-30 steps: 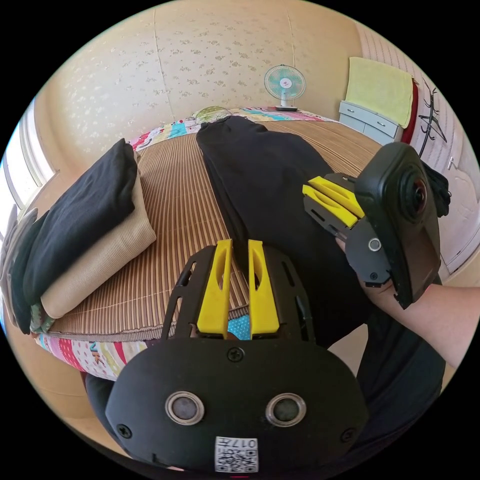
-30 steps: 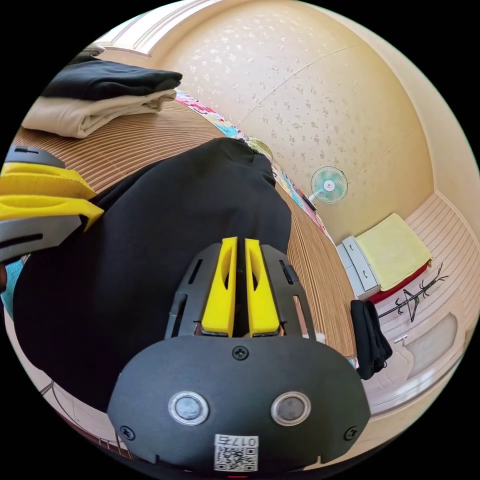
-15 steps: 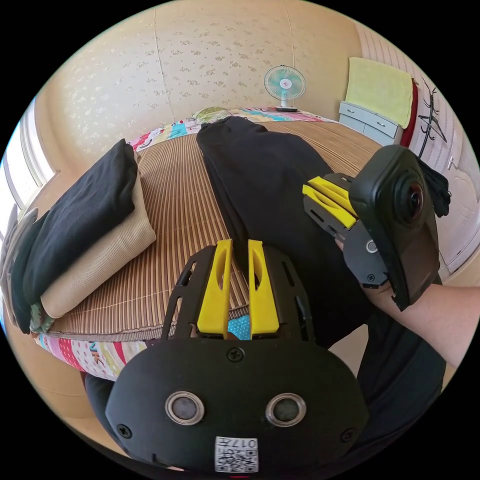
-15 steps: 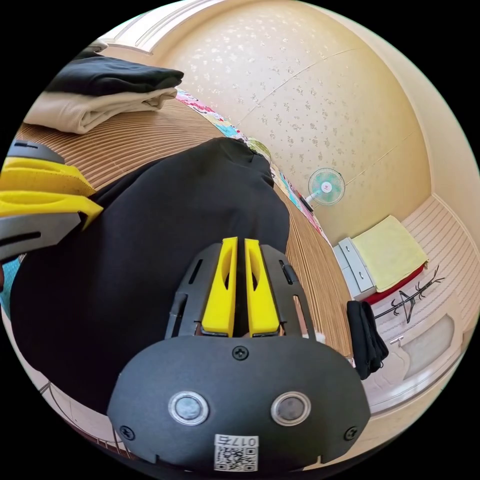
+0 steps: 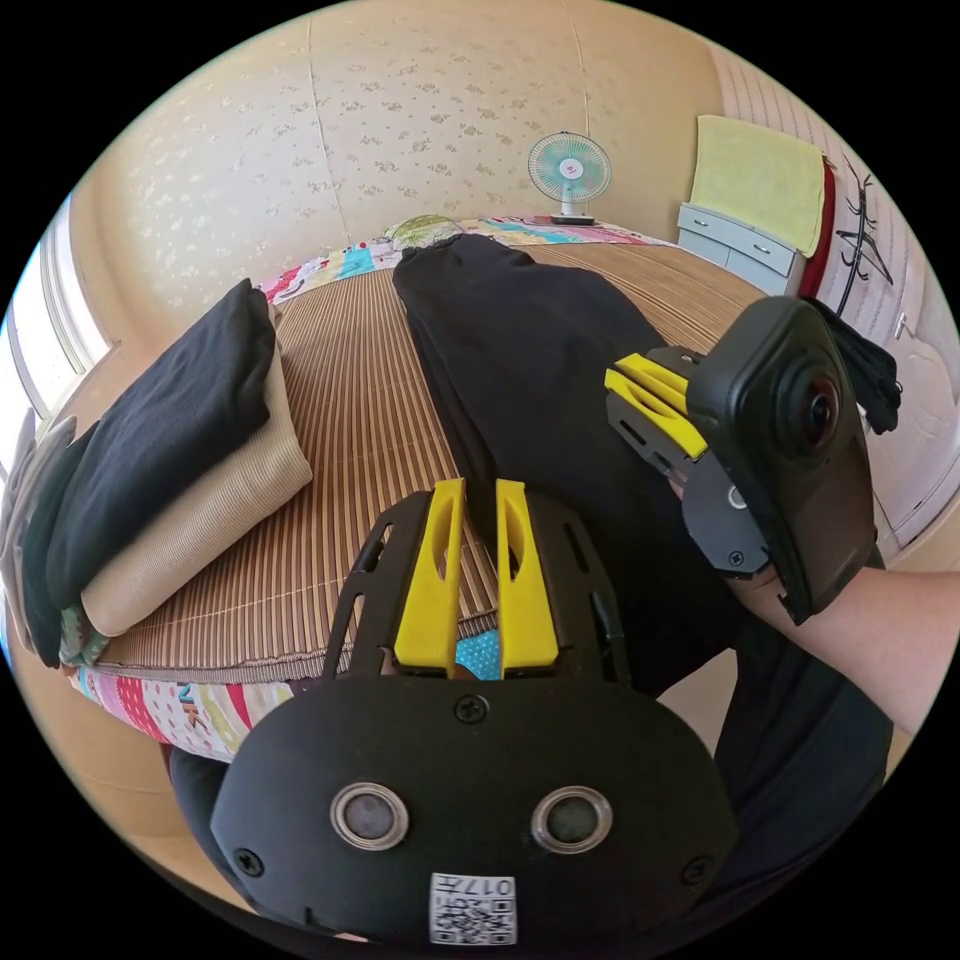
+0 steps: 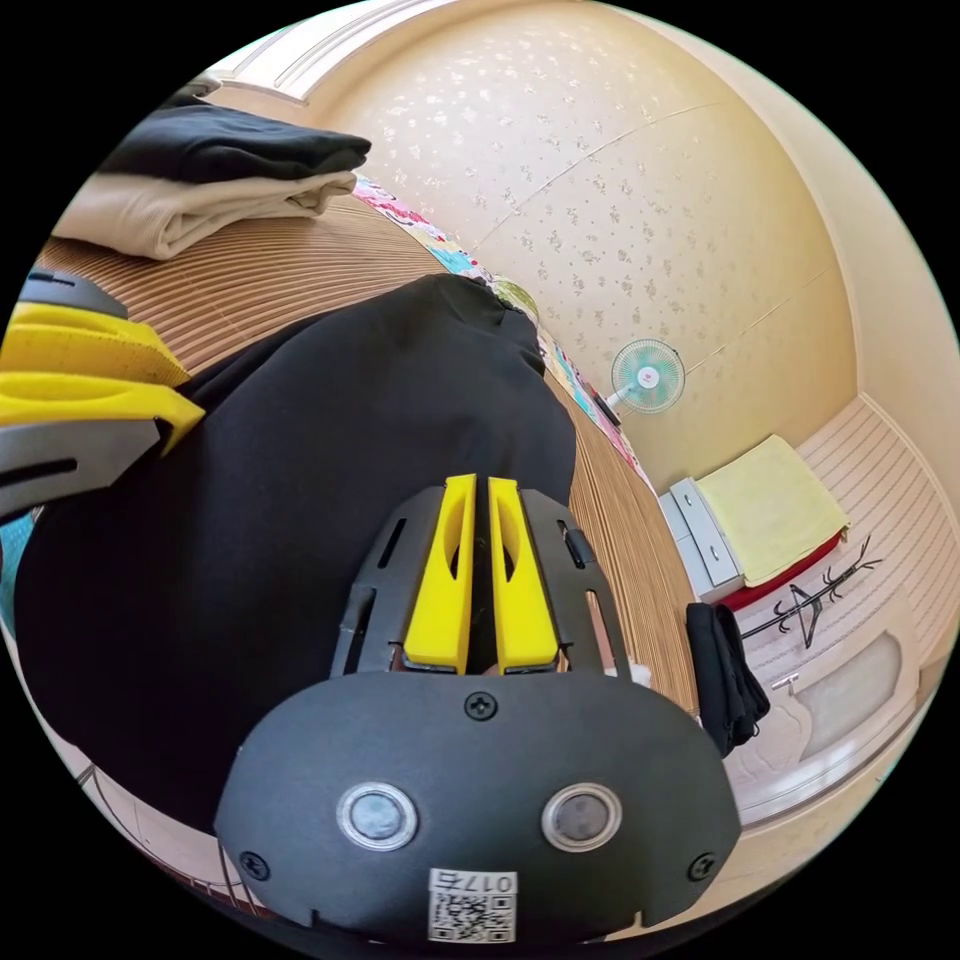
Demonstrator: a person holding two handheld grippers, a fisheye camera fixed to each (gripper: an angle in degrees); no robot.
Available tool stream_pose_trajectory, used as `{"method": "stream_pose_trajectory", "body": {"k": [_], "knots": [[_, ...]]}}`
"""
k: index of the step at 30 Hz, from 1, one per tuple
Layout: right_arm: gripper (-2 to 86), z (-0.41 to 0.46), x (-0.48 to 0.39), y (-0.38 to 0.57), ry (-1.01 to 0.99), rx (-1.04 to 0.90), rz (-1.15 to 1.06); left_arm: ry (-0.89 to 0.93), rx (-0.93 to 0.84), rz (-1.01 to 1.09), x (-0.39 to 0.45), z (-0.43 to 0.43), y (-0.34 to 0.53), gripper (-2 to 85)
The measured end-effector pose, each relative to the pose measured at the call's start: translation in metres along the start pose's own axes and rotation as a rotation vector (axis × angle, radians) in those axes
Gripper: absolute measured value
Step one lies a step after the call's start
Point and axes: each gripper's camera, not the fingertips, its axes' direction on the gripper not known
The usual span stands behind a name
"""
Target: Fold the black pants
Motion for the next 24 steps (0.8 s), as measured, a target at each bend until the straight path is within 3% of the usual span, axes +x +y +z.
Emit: {"method": "stream_pose_trajectory", "body": {"k": [24], "knots": [[2.4, 0.006, 0.006, 0.007, 0.036, 0.001, -0.017, -0.017, 0.011, 0.008, 0.006, 0.01, 0.004, 5.9]]}}
